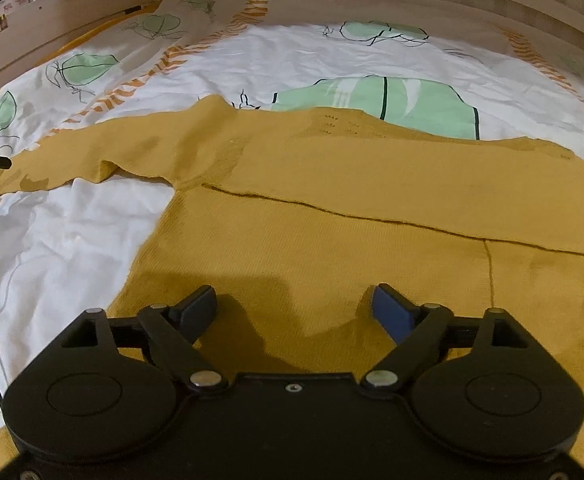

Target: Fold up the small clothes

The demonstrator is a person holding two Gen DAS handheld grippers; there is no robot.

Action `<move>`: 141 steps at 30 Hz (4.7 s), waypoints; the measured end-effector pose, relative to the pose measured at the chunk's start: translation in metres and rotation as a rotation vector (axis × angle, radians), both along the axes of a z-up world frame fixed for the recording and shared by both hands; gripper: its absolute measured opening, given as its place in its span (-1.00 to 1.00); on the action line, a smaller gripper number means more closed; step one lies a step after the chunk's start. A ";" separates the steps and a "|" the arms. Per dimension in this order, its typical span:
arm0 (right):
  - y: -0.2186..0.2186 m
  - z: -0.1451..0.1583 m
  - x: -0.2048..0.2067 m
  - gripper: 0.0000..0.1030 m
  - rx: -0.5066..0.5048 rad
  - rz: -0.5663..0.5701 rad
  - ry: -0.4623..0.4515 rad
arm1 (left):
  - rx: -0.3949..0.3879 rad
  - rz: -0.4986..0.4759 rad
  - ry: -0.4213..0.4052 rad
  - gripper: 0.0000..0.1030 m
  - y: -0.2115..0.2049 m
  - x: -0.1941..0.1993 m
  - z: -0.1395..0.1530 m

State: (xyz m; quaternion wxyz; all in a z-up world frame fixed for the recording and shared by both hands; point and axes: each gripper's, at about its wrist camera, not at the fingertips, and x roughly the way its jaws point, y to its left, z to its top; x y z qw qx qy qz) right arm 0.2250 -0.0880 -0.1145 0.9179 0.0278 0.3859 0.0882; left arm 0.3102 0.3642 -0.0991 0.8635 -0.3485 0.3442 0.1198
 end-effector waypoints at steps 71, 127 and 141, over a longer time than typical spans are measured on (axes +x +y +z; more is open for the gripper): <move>-0.247 0.048 -0.035 0.64 0.262 -0.192 0.099 | 0.234 -0.965 -0.155 -0.86 -0.513 0.019 0.079; -0.228 0.012 0.041 0.56 0.030 -0.357 0.087 | 0.249 -0.781 0.197 -0.43 -0.291 0.019 -0.009; -0.270 0.011 0.054 0.35 0.290 -0.384 0.081 | 0.254 -0.785 0.196 -0.42 -0.291 0.018 -0.010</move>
